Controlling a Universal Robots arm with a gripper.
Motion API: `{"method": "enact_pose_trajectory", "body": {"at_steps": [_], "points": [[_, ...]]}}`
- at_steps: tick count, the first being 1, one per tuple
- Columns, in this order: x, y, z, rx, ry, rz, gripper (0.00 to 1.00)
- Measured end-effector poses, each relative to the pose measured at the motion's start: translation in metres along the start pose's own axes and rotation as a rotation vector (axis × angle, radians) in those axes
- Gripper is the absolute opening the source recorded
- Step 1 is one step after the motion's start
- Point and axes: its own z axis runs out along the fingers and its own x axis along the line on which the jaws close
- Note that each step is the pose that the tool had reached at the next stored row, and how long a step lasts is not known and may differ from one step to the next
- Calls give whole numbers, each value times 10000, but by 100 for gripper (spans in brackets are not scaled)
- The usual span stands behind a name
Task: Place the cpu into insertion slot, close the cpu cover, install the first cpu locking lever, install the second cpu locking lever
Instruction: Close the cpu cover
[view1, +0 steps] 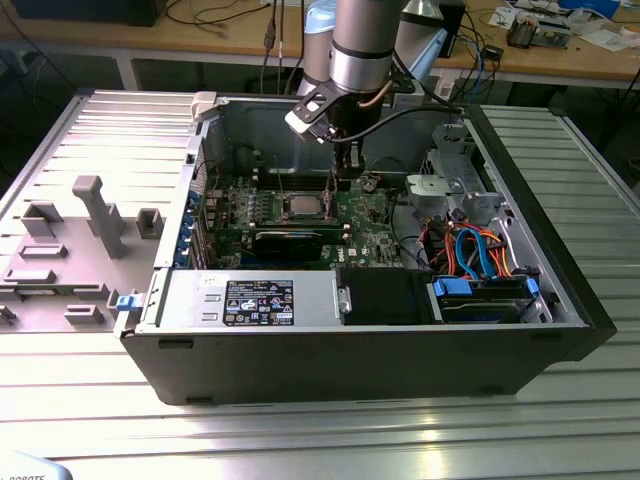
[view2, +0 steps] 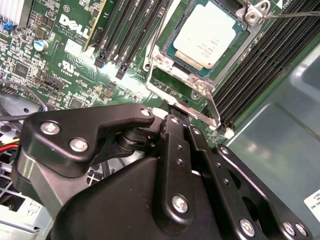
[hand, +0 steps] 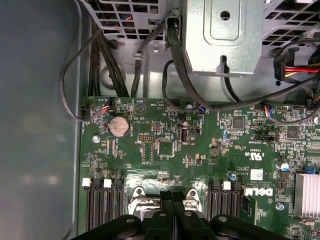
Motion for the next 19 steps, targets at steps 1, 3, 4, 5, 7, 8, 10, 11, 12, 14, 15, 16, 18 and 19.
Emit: {"method": "enact_pose_trajectory", "body": {"at_steps": [1,3,4,5,7,8,10,11,12,14,15,16,18,19], "points": [[0,-2,0,0,0,0,11],[0,-7,0,0,0,0,11],[0,-10,0,0,0,1,11],[0,-11,0,0,0,0,11],[0,-14,0,0,0,1,11],[1,-17,0,-1,0,1,11],[1,-20,0,-1,1,0,11],[1,-24,0,0,0,1,11],[1,-29,0,0,0,1,11],[1,-33,0,0,0,1,11],[1,-37,0,0,-1,1,11],[1,-41,0,0,-1,1,11],[2,-49,0,0,0,1,11],[2,-53,0,-1,0,1,11]]}}
